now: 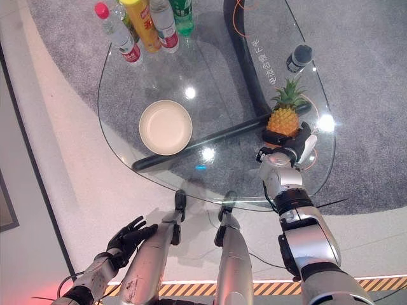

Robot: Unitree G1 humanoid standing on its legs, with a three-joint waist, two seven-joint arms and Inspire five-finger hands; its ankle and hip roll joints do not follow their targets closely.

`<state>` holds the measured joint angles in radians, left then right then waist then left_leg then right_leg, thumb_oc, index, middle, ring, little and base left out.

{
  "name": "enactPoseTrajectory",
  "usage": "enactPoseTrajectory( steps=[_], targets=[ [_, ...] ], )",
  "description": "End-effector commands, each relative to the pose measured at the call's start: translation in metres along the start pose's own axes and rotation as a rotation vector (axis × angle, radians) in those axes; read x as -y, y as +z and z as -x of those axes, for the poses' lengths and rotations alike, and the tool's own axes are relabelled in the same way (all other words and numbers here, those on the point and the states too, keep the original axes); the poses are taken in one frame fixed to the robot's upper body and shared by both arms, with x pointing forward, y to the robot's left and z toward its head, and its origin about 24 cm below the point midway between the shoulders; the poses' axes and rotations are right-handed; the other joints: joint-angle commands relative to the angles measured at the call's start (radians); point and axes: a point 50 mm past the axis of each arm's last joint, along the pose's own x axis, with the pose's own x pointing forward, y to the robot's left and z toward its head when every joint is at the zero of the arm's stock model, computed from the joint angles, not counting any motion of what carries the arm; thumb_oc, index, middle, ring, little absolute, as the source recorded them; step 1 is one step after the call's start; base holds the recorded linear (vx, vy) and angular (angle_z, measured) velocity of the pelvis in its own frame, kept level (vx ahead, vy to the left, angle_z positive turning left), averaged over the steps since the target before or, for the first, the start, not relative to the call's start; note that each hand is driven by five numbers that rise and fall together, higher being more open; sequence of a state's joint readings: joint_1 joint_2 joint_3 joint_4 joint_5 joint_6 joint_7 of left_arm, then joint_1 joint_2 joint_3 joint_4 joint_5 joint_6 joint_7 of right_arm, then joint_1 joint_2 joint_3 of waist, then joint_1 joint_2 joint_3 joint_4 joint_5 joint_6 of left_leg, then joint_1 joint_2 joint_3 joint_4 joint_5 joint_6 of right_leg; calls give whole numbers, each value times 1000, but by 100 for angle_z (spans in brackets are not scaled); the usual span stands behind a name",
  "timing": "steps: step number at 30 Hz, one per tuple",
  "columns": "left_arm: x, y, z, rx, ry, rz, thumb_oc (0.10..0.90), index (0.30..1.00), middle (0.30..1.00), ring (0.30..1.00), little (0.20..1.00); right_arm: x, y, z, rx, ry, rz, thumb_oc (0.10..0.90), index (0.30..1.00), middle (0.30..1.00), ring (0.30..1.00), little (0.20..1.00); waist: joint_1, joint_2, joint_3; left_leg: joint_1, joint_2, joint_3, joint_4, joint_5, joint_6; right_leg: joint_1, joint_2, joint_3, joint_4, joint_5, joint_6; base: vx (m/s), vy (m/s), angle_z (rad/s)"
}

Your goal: Pick up the fruit to the plate

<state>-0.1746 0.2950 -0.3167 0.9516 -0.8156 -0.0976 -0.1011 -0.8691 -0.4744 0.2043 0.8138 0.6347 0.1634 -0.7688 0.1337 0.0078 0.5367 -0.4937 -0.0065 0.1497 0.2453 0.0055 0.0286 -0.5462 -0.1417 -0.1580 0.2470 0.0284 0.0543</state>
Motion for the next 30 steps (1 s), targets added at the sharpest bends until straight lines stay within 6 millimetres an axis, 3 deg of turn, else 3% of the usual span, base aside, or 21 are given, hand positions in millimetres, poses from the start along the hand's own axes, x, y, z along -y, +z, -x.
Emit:
enactPoseTrajectory(
  steps=[1,10,26,28,29,30],
  targets=[
    [-1,-29,9,-81,-8,-9,800,900,900,900,900,4,63,-3,258,48,19,800,900,900,900,900,17,41,-17,-15,-62,-16,35,-69,-14,-11,38,-72,83,-36,10,0,0,0],
    [-3,-28,10,-79,-10,-5,800,900,900,900,900,4,63,-7,244,83,212,800,900,900,900,900,26,35,-17,-31,-64,-24,48,-67,-13,-18,36,-78,88,-36,10,5,8,3],
    [-9,-22,10,-67,-23,-13,800,900,900,900,900,15,41,-23,14,125,315,800,900,900,900,900,54,28,-17,-68,-67,-48,61,-64,-10,-40,30,-97,94,-31,7,2,2,6],
    [-8,-22,10,-64,-28,-15,800,900,900,900,900,14,39,-23,-8,137,313,723,834,834,834,823,58,28,-17,-77,-66,-52,69,-66,-9,-48,27,-100,102,-33,6,-5,2,7],
    [-8,-21,9,-63,-30,-15,800,900,900,900,900,13,39,-23,-15,144,308,454,604,604,604,554,61,29,-17,-83,-67,-53,74,-67,-9,-53,27,-101,109,-35,4,0,0,0],
    [-8,-21,9,-63,-31,-15,800,900,900,900,900,13,40,-23,-16,147,306,380,540,540,540,480,61,30,-17,-85,-67,-54,75,-66,-9,-55,26,-102,111,-35,4,0,0,0]
  ],
)
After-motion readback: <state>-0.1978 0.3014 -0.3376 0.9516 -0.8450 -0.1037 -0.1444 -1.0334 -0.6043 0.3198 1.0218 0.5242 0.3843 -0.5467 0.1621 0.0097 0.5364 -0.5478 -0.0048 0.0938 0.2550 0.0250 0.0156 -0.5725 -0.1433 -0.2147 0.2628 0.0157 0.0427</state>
